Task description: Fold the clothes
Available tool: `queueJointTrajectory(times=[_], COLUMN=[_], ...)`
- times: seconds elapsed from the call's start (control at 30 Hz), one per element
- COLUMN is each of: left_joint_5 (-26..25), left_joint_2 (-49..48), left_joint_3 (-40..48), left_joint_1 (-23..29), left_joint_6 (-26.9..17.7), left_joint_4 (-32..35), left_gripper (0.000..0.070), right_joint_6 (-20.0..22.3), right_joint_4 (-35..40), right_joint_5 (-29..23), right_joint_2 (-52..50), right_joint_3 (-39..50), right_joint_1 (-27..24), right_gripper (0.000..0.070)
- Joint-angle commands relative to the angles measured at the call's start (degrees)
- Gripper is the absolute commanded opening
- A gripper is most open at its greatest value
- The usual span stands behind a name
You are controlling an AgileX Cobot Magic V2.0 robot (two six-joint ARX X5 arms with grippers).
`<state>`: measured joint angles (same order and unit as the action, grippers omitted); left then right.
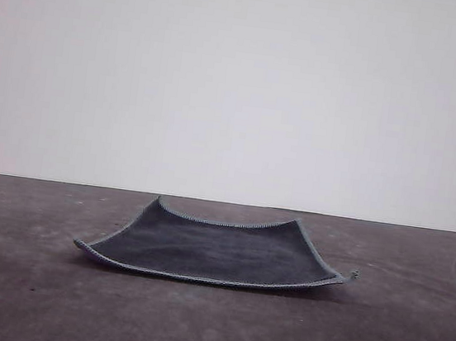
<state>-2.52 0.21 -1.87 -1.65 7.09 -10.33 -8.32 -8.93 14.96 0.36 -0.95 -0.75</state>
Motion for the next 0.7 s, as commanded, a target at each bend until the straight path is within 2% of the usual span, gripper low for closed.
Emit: queueJointTrajectory(times=[0.0, 0.5, 0.53, 0.67], left_joint_5=[-0.28, -0.79, -1.14, -1.75], left_joint_2=[-0.02, -0.02, -0.02, 0.06], left_joint_3=[1.07, 1.04, 0.98, -2.13], left_joint_1=[-0.02, -0.04, -0.02, -0.30], left_joint_6=[0.09, 0.51, 1.41, 5.66], left_joint_4=[0.04, 0.06, 0.04, -0.36], left_gripper=[0.0016, 0.0014, 0.0011, 0.0012], right_joint_6=[0.20, -0.47, -1.14, -9.53], right_joint_4=[0.37, 0.31, 0.39, 0.37], right_joint_5=[-0.02, 0.50, 0.74, 0.65], right_joint_2=[-0.15, -0.15, -0.15, -0.13], right_joint_3=[0.26, 0.26, 0.24, -1.05], right_joint_1=[0.13, 0.13, 0.15, 0.16], right_gripper=[0.0003, 0.0003, 0.0003, 0.0003])
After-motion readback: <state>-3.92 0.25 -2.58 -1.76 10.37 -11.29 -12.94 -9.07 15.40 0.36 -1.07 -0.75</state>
